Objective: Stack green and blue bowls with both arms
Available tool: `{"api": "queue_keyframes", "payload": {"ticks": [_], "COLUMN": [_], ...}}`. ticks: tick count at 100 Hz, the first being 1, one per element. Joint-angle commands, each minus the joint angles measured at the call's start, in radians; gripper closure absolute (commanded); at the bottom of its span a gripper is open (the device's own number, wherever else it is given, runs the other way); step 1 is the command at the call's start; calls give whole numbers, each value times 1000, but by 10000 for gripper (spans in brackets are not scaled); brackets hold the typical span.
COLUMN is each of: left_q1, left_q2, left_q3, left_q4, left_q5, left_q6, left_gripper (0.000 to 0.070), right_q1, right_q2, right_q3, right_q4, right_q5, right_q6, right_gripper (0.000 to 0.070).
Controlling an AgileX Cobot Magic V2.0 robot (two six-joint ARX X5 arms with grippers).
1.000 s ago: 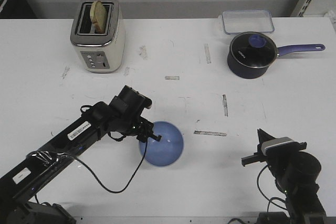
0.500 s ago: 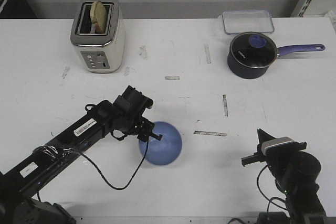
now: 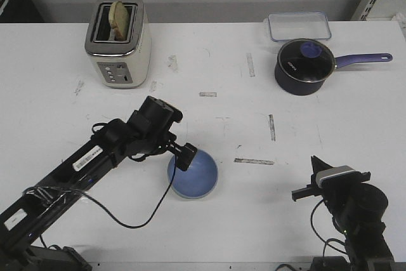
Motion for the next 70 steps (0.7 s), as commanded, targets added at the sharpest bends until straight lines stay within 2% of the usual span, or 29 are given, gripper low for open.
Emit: {"api": "queue_keyframes", "payload": {"ticks": [1, 5, 9, 13, 15, 16, 20, 25, 29, 43, 50, 53, 70], "left_q1": [6, 14, 27, 46, 60, 63, 94, 137, 171, 315, 391, 413, 507], "left_q2": [-34, -57, -85, -112, -128, -132, -162, -198, -225, -369, -464, -498, -756], "left_q3": [41, 42, 42, 42, 42, 42, 40, 32, 22, -94, -198, -237, -512], "left_q4": [16, 34, 51, 64, 71, 72, 83, 94, 107, 194, 251, 270, 405], "left_q5": [-87, -127, -167, -195, -206, -209, -216, -216, -216, -216, -215, -214, -212], "left_q6": [71, 74, 73, 73, 75, 76, 87, 96, 98, 98, 83, 79, 56], "left_gripper": [53, 69, 133, 244, 332, 352, 502, 595, 622, 639, 700, 700, 700], "right_q1": [3, 3, 3, 3, 3, 3, 3, 3, 3, 3, 3, 2, 0], "right_q2": [2, 2, 2, 2, 2, 2, 2, 2, 2, 2, 2, 2, -7], "right_q3": [1, 1, 1, 1, 1, 1, 1, 1, 1, 1, 1, 1, 1], "right_q4": [10, 10, 10, 10, 10, 10, 10, 10, 11, 11, 11, 11, 10], "right_q5": [-3, -3, -3, -2, -1, -1, 0, 0, 0, 5, 10, 14, 166], "right_q6": [-2, -2, -2, -2, -2, -2, -2, -2, -2, 18, 37, 44, 124], "right_gripper": [700, 700, 700, 700, 700, 700, 700, 700, 700, 700, 700, 700, 700]}}
